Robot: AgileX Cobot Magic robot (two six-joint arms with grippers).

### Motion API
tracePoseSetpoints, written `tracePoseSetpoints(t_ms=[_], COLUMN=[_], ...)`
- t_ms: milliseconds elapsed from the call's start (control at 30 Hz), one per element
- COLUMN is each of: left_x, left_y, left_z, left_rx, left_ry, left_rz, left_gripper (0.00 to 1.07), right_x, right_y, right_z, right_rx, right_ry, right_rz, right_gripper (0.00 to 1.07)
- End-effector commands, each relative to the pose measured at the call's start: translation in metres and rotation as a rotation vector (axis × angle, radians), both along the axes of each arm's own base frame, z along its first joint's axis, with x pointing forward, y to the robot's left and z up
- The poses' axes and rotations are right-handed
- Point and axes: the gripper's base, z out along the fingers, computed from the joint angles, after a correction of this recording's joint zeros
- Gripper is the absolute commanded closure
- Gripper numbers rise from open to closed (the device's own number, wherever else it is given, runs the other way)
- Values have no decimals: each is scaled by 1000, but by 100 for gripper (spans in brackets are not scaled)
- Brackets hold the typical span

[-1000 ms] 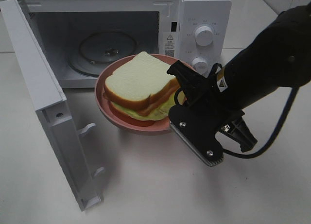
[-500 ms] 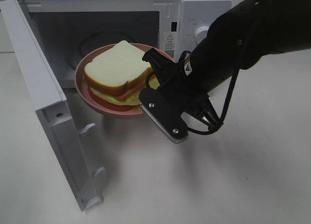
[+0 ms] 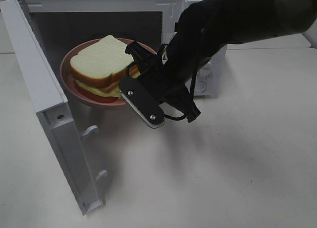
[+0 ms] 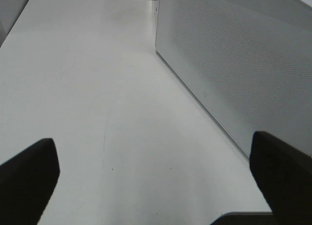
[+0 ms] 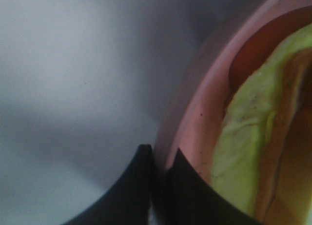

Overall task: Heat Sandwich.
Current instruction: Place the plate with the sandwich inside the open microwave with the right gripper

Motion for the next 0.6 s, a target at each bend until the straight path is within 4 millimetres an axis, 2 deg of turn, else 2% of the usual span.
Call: tracePoseSetpoints(t_ms=[33,300,467,600], left_x=[-2,-2,-2,-2], left_y=[0,0,0,0], left_z=[0,0,0,0], left_rx=[-1,-1,-1,-1], left_ry=[-23,-23,-23,-23], left_rz=[-10,-10,-10,-10], left_gripper=[7,7,7,7], right_x=[10,24,39,48], right_y=[9,20,28,34], right_z=[5,4,4,4], right_rx=[34,53,77,61], right_ry=[-22,-36,-14,-16], right_rz=[-16,-36,-151,-172], right_gripper=[106,106,107,107])
